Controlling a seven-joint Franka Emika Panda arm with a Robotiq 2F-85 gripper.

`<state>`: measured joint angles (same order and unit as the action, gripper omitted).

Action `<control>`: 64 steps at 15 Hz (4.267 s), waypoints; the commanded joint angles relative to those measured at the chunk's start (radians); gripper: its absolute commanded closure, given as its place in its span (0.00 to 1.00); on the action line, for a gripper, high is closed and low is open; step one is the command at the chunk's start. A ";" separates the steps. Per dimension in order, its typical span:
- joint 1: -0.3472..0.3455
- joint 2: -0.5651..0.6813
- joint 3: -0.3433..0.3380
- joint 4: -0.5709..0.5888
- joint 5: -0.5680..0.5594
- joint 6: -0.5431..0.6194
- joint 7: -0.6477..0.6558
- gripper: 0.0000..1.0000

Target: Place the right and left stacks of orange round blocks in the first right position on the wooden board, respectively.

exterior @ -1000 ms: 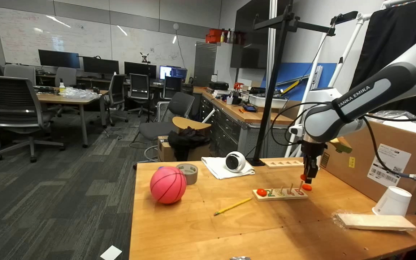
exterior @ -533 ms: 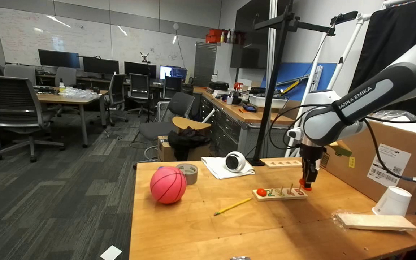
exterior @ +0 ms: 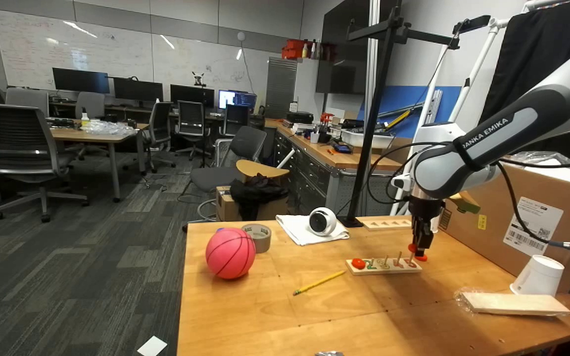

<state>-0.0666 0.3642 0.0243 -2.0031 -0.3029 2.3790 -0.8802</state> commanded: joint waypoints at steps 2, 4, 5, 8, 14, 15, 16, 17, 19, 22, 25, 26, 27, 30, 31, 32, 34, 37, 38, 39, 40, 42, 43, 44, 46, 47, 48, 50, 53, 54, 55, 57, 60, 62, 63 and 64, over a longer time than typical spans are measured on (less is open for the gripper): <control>0.006 -0.012 -0.008 0.020 -0.015 -0.011 0.006 0.83; 0.005 -0.011 -0.007 0.021 -0.011 -0.010 0.005 0.83; 0.006 -0.009 -0.007 0.020 -0.012 -0.009 0.005 0.83; 0.008 -0.006 -0.005 0.021 -0.013 -0.008 0.006 0.83; 0.005 0.007 -0.006 0.033 -0.010 -0.010 0.002 0.83; 0.005 0.009 -0.006 0.036 -0.010 -0.010 0.002 0.83; 0.004 0.013 -0.006 0.039 -0.008 -0.011 0.001 0.83; 0.004 0.016 -0.006 0.041 -0.008 -0.011 0.000 0.83; 0.004 0.023 -0.005 0.050 -0.007 -0.012 -0.001 0.83; 0.004 0.035 -0.005 0.063 -0.008 -0.013 -0.002 0.83; 0.006 0.050 -0.011 0.082 -0.018 -0.016 0.002 0.83; 0.004 0.056 -0.012 0.090 -0.018 -0.017 0.002 0.83; 0.003 0.060 -0.014 0.096 -0.018 -0.018 0.002 0.83; -0.002 0.066 -0.020 0.107 -0.015 -0.023 0.001 0.83; -0.004 0.065 -0.020 0.106 -0.010 -0.024 0.000 0.83; -0.008 0.062 -0.019 0.103 -0.006 -0.026 -0.004 0.83; -0.011 0.047 -0.015 0.087 0.003 -0.032 -0.004 0.83; -0.012 0.023 -0.004 0.064 0.018 -0.027 -0.009 0.83; -0.010 0.021 -0.002 0.060 0.017 -0.026 -0.008 0.83; -0.010 0.019 -0.001 0.057 0.017 -0.026 -0.007 0.83; -0.010 0.018 0.001 0.053 0.018 -0.027 -0.007 0.83; -0.009 0.017 0.001 0.046 0.015 -0.027 -0.003 0.83; -0.008 0.015 0.000 0.044 0.013 -0.028 -0.002 0.83; -0.009 0.014 0.000 0.041 0.013 -0.026 -0.001 0.83; -0.010 0.011 -0.002 0.037 0.012 -0.024 -0.001 0.83; -0.010 0.011 -0.003 0.035 0.010 -0.024 -0.001 0.83; -0.010 0.009 -0.003 0.034 0.010 -0.025 -0.002 0.83; -0.013 0.008 -0.004 0.031 0.013 -0.024 -0.005 0.83; -0.017 0.011 -0.004 0.028 0.017 -0.024 -0.007 0.83; -0.019 0.012 -0.003 0.026 0.019 -0.024 -0.008 0.83; -0.020 0.013 -0.002 0.022 0.021 -0.025 -0.009 0.83; -0.020 0.016 -0.001 0.018 0.023 -0.025 -0.009 0.83; -0.018 0.019 0.001 0.019 0.030 -0.028 -0.002 0.33; -0.017 0.012 0.000 0.018 0.030 -0.027 0.001 0.28; -0.016 0.007 0.000 0.018 0.028 -0.025 0.000 0.19; -0.017 -0.005 0.000 0.019 0.027 -0.025 -0.002 0.12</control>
<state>-0.0809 0.4018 0.0200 -1.9735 -0.2901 2.3621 -0.8797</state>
